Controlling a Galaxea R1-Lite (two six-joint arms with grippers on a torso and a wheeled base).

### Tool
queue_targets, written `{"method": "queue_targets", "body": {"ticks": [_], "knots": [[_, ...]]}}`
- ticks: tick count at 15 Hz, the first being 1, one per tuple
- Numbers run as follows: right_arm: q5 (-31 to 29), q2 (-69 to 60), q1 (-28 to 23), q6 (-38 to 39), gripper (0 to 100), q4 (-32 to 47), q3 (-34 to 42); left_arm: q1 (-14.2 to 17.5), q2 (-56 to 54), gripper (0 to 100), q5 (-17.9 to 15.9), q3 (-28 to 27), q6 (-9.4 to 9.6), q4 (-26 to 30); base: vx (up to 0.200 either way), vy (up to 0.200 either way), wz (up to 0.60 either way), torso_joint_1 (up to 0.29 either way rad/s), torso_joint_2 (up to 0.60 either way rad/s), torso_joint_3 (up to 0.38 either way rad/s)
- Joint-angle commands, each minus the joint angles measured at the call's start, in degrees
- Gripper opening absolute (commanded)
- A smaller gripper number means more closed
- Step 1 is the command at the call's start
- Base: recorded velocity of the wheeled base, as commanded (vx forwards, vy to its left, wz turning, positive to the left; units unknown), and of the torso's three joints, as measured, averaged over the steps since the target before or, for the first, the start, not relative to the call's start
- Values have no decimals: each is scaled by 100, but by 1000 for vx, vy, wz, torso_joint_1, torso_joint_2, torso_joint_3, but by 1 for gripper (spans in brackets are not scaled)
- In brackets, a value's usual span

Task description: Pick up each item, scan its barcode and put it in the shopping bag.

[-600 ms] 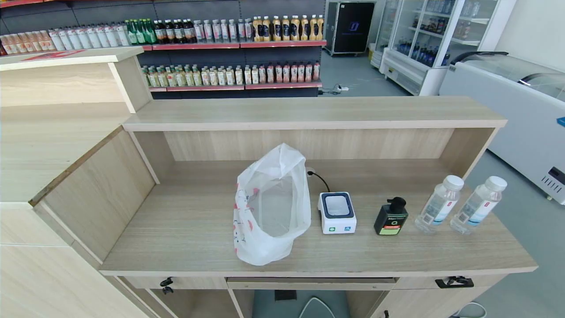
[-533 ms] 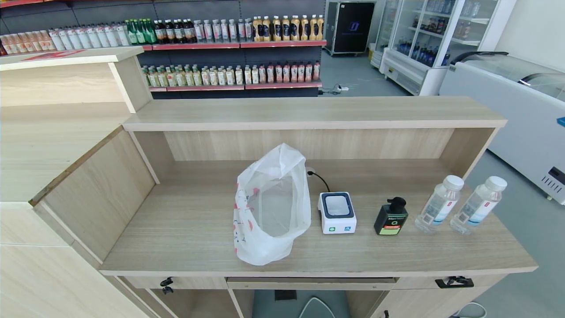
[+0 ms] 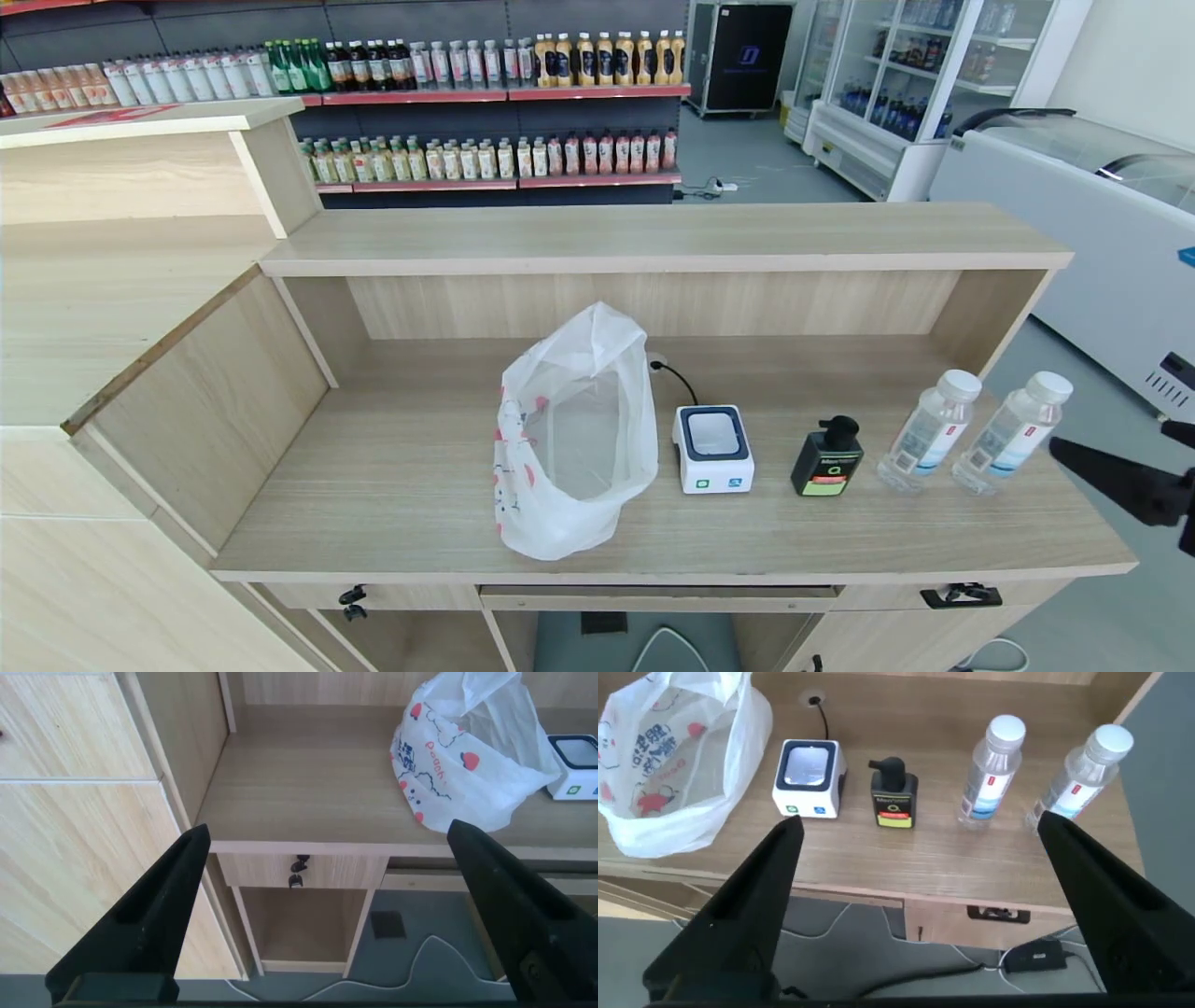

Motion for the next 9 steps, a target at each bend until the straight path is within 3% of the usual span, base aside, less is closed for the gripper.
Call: {"method": "queue_targets", "body": {"ticks": [1,4,9], "knots": [[683,2416,-697,-850,100,-1394,-84,1,-2,100,4,0,-1,-4,0,0,0,0,0,0],[867,3523,-1005,-1236,100,-2229,-67,1,-2,100,4,0,-1,-4,0,0,0,0,0,0],[929,3884,-1084,-1509,100,-2238,39,1,-2,100,4,0,-1,-4,0,0,0,0,0,0]]}}
